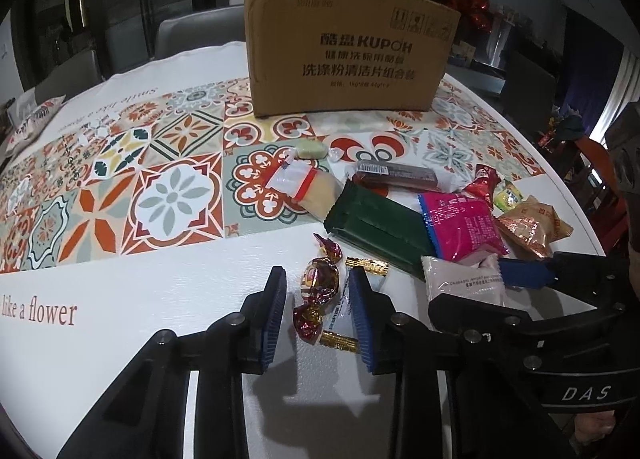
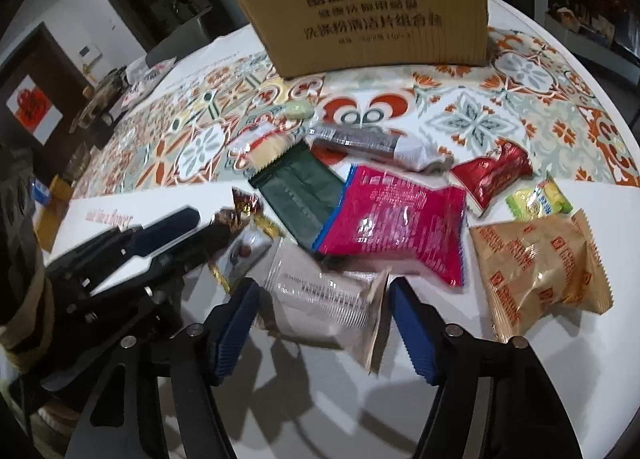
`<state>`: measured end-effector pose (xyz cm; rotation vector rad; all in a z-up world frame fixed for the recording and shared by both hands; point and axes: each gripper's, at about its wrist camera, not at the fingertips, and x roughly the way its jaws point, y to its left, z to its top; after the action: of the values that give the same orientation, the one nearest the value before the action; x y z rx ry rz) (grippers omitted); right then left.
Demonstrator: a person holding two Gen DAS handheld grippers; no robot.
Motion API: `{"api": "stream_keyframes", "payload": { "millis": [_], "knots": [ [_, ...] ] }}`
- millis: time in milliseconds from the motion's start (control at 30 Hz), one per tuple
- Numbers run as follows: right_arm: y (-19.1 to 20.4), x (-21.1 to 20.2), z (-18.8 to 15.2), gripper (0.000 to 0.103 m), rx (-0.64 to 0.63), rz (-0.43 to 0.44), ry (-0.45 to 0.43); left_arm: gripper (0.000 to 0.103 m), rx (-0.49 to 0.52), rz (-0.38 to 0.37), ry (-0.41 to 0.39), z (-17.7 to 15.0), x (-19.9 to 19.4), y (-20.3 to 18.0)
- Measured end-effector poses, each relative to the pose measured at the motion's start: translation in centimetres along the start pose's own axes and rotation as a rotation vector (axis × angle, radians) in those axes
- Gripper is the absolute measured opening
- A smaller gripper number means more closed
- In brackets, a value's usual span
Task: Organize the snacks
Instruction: 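Grasp the red foil candy with the left tool while the right tool grasps a white packet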
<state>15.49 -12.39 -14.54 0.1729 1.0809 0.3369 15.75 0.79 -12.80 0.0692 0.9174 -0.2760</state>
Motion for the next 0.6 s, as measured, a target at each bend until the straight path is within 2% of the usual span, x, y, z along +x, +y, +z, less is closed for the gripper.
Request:
{"api": "stream_keyframes", "payload": {
  "millis": [300, 600],
  "knots": [
    [0.7, 0.3, -0.1, 0.043, -0.045, -0.014, 0.009, 0.020, -0.030, -0.012, 0.017, 0.1, 0.8, 0.3],
    [1.0, -0.4, -0.2, 0.032, -0.072, -0.014, -0.023, 0.018, -0.013, -0.010, -0.010, -0.2, -0.4, -0.1]
  ]
}}
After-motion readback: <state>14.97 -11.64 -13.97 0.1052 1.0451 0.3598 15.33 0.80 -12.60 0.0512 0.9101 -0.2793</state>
